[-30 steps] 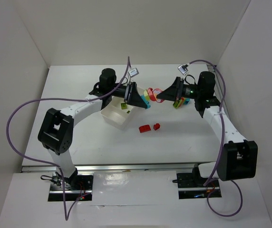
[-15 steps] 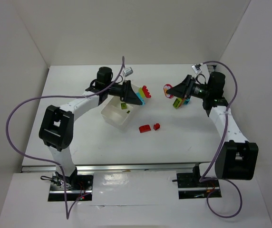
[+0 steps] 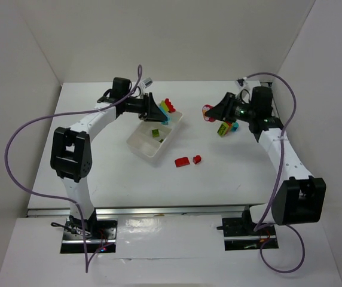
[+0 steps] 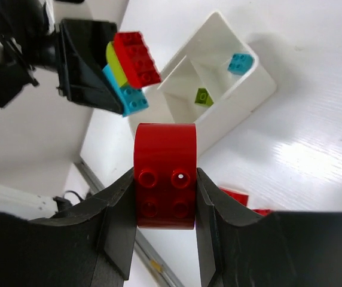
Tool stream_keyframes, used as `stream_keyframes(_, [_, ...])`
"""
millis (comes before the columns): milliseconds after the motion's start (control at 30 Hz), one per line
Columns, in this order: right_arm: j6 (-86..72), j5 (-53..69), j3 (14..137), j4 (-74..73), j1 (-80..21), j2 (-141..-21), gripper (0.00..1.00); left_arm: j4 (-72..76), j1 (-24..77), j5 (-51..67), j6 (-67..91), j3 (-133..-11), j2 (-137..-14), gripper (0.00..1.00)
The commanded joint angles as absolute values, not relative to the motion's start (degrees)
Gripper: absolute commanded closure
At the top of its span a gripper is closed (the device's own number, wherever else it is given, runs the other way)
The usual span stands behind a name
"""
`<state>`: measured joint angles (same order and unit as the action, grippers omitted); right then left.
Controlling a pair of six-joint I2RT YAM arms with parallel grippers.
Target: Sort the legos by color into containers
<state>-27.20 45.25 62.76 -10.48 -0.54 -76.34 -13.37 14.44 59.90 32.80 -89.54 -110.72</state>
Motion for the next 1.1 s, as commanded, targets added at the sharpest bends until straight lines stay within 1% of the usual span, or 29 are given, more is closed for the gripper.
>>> stream_keyframes(0, [-21.6,35.5,68.9,-16.4,-10.9,-79.4,0.97,-17.7,10.8,55.0,30.2,-87.8,-105.1,1.0])
stream_keyframes(133, [-21.1,31.3,71.6,-15.3,-20.3,-84.9,0.96,-22.0,5.3,47.9,30.2,-87.8,-97.9,1.0])
stream_keyframes(200, [-21.6,30.5,73.9,-13.8,-22.9,-88.7,0.96,-23.0,2.2,44.9,30.8,-88.3,-94.0,1.0])
stream_keyframes(300, [-20.9,28.9,77.3,-13.3,-28.2,-94.4,0.96,-23.6,-0.8,44.3,31.5,-88.9,-91.1,1.0])
stream_keyframes(367, [-20.9,28.9,78.7,-11.6,-31.2,-97.2,0.94,-23.6,-1.8,44.3,32.3,-89.6,-89.3,1.0])
stream_keyframes(467, [-20.9,28.9,81.7,-9.5,-33.9,-102.6,0.93,-23.6,-3.0,45.4,32.9,-90.1,-88.0,1.0])
stream_keyframes(600, [-19.5,28.3,87.9,-11.4,-36.5,-109.5,0.93,-23.6,-4.1,46.0,33.4,-90.6,-87.5,1.0])
stream_keyframes(667, [-18.1,28.3,90.9,-12.7,-38.1,-112.8,0.9,-23.6,-4.7,46.6,33.4,-90.6,-86.8,1.0])
stream_keyframes(700, [-18.1,27.8,91.5,-13.7,-38.7,-113.6,0.85,-23.6,-4.7,47.2,33.4,-90.6,-86.8,1.0])
stream_keyframes(767, [-17.4,27.2,92.8,-15.0,-39.4,-115.7,0.8,-23.6,-5.2,47.7,33.4,-90.0,-86.3,1.0])
stream_keyframes(867, [-16.9,25.4,92.8,-15.6,-39.9,-116.4,0.5,-23.6,-5.7,47.7,33.4,-89.4,-85.8,1.0])
stream_keyframes(933, [-16.9,24.8,92.8,-15.6,-39.9,-116.4,0.38,-23.6,-5.7,47.7,33.4,-89.4,-85.8,1.0])
stream_keyframes(967, [-16.9,24.8,92.8,-15.6,-39.9,-115.8,0.24,-23.6,-5.7,48.3,33.4,-89.4,-85.8,1.0])
stream_keyframes(1067, [-15.0,24.2,93.3,-17.4,-39.9,-113.3,0.13,-23.6,-5.7,49.6,33.4,-89.4,-85.8,1.0])
